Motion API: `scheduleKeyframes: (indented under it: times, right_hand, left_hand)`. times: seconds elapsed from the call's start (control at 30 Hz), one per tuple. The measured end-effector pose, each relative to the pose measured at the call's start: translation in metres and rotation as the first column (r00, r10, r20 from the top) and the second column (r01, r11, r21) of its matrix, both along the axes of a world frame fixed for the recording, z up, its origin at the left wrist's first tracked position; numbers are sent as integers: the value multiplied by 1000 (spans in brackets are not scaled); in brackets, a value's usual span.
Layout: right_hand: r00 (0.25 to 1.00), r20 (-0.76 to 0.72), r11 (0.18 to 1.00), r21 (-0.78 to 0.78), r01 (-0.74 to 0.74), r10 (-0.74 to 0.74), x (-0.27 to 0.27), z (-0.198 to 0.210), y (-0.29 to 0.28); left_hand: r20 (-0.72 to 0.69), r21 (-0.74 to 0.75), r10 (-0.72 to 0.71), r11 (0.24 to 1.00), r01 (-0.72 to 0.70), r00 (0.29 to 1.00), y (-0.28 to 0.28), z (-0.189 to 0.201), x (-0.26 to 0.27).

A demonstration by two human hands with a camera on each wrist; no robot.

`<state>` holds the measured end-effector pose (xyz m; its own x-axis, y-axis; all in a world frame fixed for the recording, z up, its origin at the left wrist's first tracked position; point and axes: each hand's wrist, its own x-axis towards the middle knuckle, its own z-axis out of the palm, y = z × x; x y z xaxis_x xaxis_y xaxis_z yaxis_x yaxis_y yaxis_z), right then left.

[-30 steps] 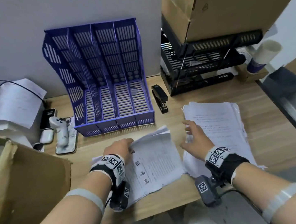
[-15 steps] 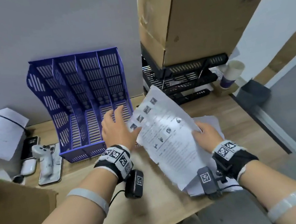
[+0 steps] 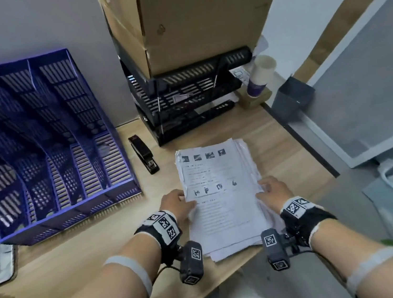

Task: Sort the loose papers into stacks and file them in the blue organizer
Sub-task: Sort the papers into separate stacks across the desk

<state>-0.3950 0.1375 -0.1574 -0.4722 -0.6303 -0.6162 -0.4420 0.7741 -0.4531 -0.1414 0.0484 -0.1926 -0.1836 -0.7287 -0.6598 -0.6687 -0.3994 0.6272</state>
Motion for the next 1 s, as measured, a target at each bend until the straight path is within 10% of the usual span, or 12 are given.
scheduleKeyframes:
  times: [0.63,1.0]
  right_hand:
    - [924,376,996,-27,85,-69,8,-41,-39]
    - [919,385,774,-554,307,-90,51,59,-65]
  left_hand:
    - [-345,156,264,962,-222,901,-5,-1,-3]
    - [-592,-289,96,902,-322,800,-34,69,22]
